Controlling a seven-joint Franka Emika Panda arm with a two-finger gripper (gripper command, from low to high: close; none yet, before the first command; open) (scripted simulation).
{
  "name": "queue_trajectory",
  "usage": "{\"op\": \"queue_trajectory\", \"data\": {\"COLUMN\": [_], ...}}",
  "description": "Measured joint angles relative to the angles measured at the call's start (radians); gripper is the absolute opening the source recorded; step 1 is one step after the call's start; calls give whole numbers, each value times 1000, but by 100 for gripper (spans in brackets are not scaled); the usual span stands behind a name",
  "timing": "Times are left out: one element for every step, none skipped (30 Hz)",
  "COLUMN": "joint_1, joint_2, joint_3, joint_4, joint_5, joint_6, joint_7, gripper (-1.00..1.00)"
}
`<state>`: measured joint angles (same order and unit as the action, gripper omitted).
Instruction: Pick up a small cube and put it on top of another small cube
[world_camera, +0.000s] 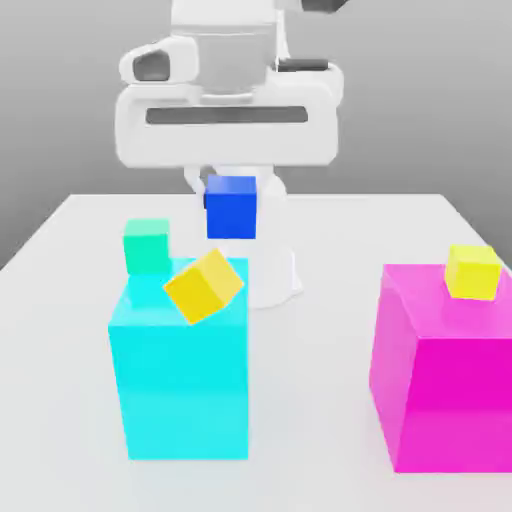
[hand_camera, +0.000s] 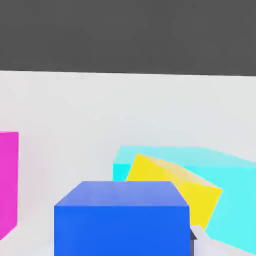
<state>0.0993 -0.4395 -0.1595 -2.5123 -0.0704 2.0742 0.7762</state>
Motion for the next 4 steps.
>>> {"op": "queue_trajectory", "data": {"joint_1": [-2,-3,-4,-4], "joint_2": [13,28,36,36], "joint_3": [-2,-3,-4,-4], "joint_4": [-26,-52,-67,-67], "joint_5": [0,0,-1,-1], "joint_6": [39,81,105,105], "joint_7": [0,0,0,0], "gripper": [-100,-100,100,100]}}
